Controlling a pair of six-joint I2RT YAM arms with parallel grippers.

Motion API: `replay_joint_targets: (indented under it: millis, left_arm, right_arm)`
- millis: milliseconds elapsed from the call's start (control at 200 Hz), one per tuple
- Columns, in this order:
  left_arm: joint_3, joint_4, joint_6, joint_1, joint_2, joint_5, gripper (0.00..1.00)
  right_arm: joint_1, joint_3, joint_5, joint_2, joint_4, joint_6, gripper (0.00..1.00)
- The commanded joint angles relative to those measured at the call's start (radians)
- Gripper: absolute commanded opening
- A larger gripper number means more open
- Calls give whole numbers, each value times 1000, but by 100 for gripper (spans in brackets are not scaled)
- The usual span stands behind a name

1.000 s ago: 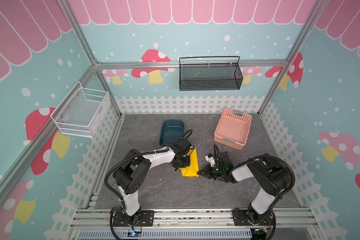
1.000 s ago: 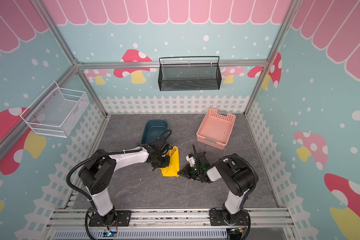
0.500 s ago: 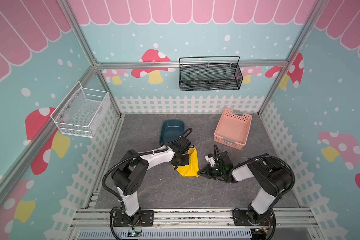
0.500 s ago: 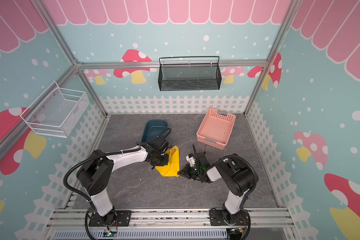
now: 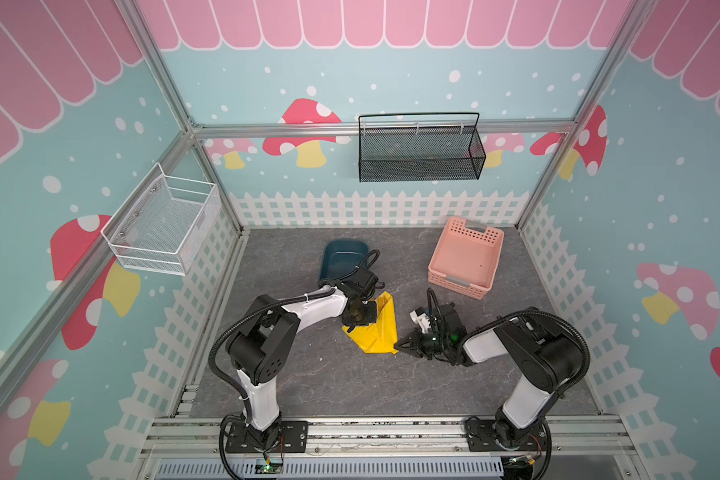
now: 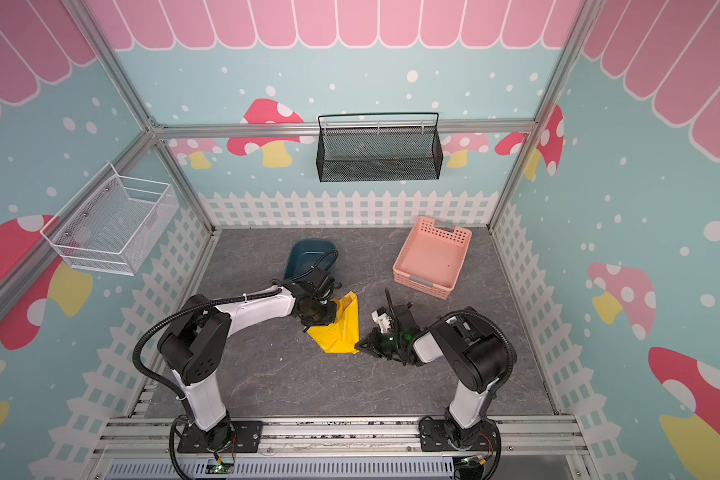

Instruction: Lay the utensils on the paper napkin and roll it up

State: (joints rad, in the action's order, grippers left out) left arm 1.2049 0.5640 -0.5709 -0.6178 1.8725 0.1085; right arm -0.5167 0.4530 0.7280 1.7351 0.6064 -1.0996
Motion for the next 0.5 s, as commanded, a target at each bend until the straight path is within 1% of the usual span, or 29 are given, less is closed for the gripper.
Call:
replay_joint_targets:
  millis: [0,495]
  left_arm:
    - [30,-1,5,-7,25,19,3]
    - [76,-1,9,-21,66,39,3]
  right_arm:
    - [0,-5,-35,32,-80,10,5]
    - [0,-6,-35,34,-79,10,5]
